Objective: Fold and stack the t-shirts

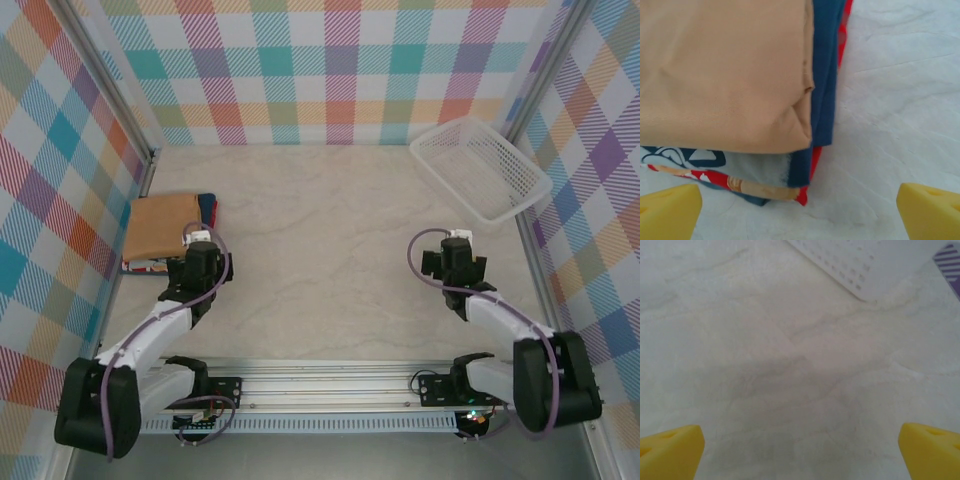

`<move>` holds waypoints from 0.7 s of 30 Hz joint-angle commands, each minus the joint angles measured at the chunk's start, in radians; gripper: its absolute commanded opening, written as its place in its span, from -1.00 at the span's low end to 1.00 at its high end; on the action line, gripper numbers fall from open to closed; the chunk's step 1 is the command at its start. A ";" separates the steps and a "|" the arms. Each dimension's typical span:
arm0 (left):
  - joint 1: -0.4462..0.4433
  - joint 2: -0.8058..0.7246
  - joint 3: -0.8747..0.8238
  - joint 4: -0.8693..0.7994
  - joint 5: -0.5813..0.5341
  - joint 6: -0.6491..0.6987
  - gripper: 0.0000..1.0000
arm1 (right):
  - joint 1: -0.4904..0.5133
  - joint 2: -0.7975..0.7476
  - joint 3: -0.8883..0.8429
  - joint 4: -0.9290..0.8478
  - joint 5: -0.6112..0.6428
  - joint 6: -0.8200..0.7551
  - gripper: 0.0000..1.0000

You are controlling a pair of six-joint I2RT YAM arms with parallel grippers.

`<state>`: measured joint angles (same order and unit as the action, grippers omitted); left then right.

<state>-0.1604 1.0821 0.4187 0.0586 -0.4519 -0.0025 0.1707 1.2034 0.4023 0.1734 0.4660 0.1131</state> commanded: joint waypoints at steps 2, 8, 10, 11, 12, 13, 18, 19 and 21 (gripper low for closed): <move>0.075 0.175 -0.001 0.397 0.177 0.037 1.00 | -0.038 0.153 0.058 0.321 -0.143 -0.072 0.99; 0.098 0.403 0.078 0.550 0.267 -0.015 1.00 | -0.104 0.301 0.059 0.554 -0.262 -0.085 1.00; 0.094 0.446 0.036 0.671 0.267 -0.011 1.00 | -0.139 0.282 0.024 0.587 -0.320 -0.064 0.99; 0.094 0.460 -0.003 0.740 0.266 -0.014 1.00 | -0.144 0.288 -0.004 0.640 -0.343 -0.070 0.99; 0.092 0.480 -0.030 0.807 0.266 -0.009 1.00 | -0.144 0.311 -0.044 0.726 -0.365 -0.083 0.99; 0.091 0.481 -0.035 0.811 0.266 -0.008 1.00 | -0.144 0.352 -0.081 0.871 -0.380 -0.096 1.00; 0.091 0.481 -0.011 0.769 0.277 -0.002 1.00 | -0.143 0.332 -0.008 0.689 -0.344 -0.076 1.00; 0.091 0.484 -0.013 0.775 0.277 -0.002 1.00 | -0.143 0.336 -0.014 0.710 -0.343 -0.076 0.99; 0.089 0.483 -0.012 0.774 0.275 -0.002 1.00 | -0.144 0.330 -0.014 0.703 -0.344 -0.076 0.99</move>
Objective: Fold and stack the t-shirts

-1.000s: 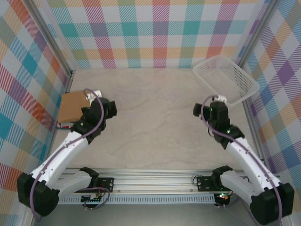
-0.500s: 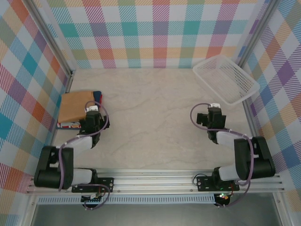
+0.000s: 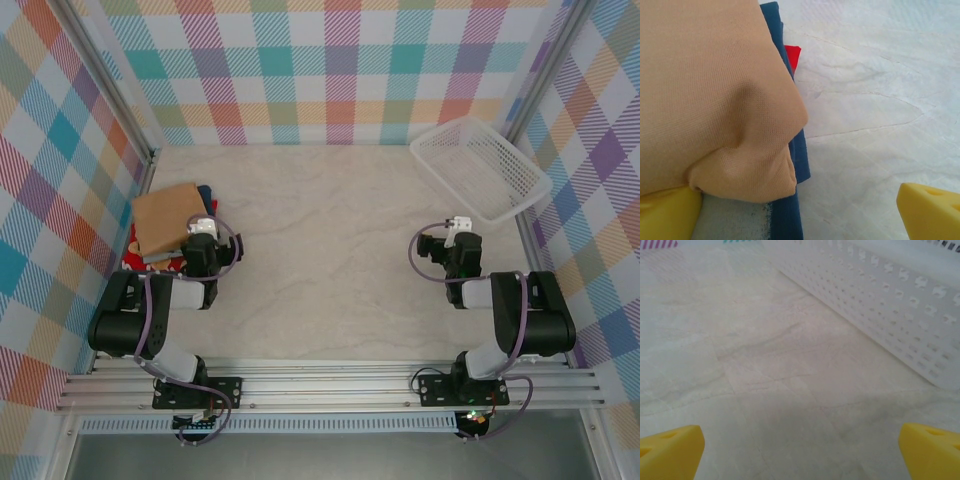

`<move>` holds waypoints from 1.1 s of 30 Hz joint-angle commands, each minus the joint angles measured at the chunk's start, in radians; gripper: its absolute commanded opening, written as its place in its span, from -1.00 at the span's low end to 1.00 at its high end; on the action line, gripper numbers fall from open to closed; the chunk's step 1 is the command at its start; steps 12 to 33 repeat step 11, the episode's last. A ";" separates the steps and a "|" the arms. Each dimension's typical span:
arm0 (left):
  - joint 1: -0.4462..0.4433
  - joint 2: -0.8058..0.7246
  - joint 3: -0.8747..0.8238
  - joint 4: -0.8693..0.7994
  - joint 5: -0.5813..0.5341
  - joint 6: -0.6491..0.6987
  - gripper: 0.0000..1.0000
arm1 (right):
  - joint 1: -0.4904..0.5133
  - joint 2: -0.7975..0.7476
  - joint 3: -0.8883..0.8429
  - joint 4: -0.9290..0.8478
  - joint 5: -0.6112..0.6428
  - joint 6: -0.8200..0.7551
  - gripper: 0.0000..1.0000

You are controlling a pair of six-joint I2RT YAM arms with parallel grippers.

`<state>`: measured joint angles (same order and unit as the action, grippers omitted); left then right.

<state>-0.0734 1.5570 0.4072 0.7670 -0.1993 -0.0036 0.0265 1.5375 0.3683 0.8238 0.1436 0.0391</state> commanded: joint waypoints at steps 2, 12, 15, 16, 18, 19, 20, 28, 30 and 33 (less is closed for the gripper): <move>0.000 0.008 -0.001 0.064 0.019 0.002 1.00 | 0.000 -0.005 0.021 0.044 -0.024 -0.002 0.99; -0.004 0.005 -0.001 0.063 0.017 0.004 1.00 | -0.007 -0.003 0.032 0.027 -0.084 -0.017 0.99; -0.004 0.005 -0.001 0.063 0.017 0.004 1.00 | -0.007 -0.003 0.032 0.027 -0.084 -0.017 0.99; -0.004 0.005 -0.001 0.063 0.017 0.004 1.00 | -0.007 -0.003 0.032 0.027 -0.084 -0.017 0.99; -0.004 0.005 -0.001 0.063 0.017 0.004 1.00 | -0.007 -0.003 0.032 0.027 -0.084 -0.017 0.99; -0.004 0.005 -0.001 0.063 0.017 0.004 1.00 | -0.007 -0.003 0.032 0.027 -0.084 -0.017 0.99; -0.004 0.005 -0.001 0.063 0.017 0.004 1.00 | -0.007 -0.003 0.032 0.027 -0.084 -0.017 0.99; -0.004 0.005 -0.001 0.063 0.017 0.004 1.00 | -0.007 -0.003 0.032 0.027 -0.084 -0.017 0.99; -0.004 0.005 -0.001 0.063 0.017 0.004 1.00 | -0.007 -0.003 0.032 0.027 -0.084 -0.017 0.99; -0.004 0.005 -0.001 0.063 0.017 0.004 1.00 | -0.007 -0.003 0.032 0.027 -0.084 -0.017 0.99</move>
